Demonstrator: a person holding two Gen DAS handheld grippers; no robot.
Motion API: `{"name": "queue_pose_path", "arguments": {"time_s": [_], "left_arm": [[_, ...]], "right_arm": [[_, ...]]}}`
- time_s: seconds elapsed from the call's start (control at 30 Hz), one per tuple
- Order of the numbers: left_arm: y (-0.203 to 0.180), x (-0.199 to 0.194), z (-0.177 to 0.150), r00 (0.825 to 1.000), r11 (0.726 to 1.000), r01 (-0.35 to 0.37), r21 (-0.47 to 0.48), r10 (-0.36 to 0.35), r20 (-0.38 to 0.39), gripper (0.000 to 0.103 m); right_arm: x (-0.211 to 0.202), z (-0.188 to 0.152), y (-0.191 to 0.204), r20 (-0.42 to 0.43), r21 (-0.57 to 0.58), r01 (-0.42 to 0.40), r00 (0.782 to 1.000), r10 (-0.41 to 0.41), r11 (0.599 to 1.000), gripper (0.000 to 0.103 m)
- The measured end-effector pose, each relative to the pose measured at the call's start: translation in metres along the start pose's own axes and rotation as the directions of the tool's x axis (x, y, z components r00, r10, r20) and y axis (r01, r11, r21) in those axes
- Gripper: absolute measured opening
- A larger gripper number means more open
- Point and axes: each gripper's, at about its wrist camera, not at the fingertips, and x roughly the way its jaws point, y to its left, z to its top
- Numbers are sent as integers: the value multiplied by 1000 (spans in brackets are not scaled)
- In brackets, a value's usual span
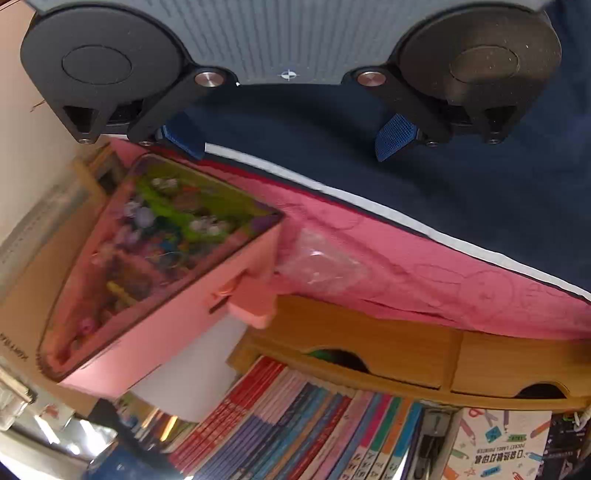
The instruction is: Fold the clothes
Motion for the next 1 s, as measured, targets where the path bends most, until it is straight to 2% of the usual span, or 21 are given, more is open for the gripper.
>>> {"name": "queue_pose_path", "arguments": {"time_s": [0.1,0.2,0.27,0.33,0.43,0.5,0.57,0.6,0.7,0.77,0.83,0.87,0.97,1.0], "left_arm": [[2,-56,-18,996,997,74,13,-74,48,88],[-5,-117,-41,986,990,138,31,-140,86,91],[-8,-157,-58,975,982,186,16,-186,118,94],[-10,-192,-80,963,974,227,-24,-221,152,96],[-20,-240,-119,951,964,256,-76,-237,201,98],[-30,-261,-144,956,970,225,-97,-200,216,99],[-41,-272,-168,961,974,193,-117,-163,225,99],[-46,-274,-177,966,977,177,-121,-149,213,99],[-53,-269,-195,981,983,133,-123,-113,157,99],[-54,-261,-202,989,988,95,-120,-81,123,99],[-52,-255,-206,993,991,57,-120,-44,113,102],[-51,-254,-208,993,992,48,-119,-34,116,103],[-48,-255,-214,990,993,35,-117,-18,137,103],[-47,-255,-215,990,993,31,-112,-15,144,103]], "right_arm": [[-46,-15,-43,101,39,-13,995,9,999,101],[-95,-31,-84,204,81,-43,979,26,996,102],[-138,-44,-99,292,99,-95,954,62,991,102],[-177,-65,-106,376,84,-152,920,110,985,102],[-238,-105,-96,469,29,-268,854,223,963,103],[-269,-136,-77,497,0,-380,803,330,925,103],[-292,-171,-51,534,7,-498,735,418,867,103],[-302,-189,-36,553,16,-550,700,451,835,103],[-324,-231,19,572,-24,-648,616,541,762,103],[-337,-249,56,569,-96,-653,583,580,751,103],[-343,-261,84,569,-137,-640,573,589,756,103],[-343,-265,94,567,-145,-631,578,587,762,103],[-327,-272,108,536,-143,-588,630,562,796,103],[-321,-276,106,540,-140,-582,633,554,801,103]]}}
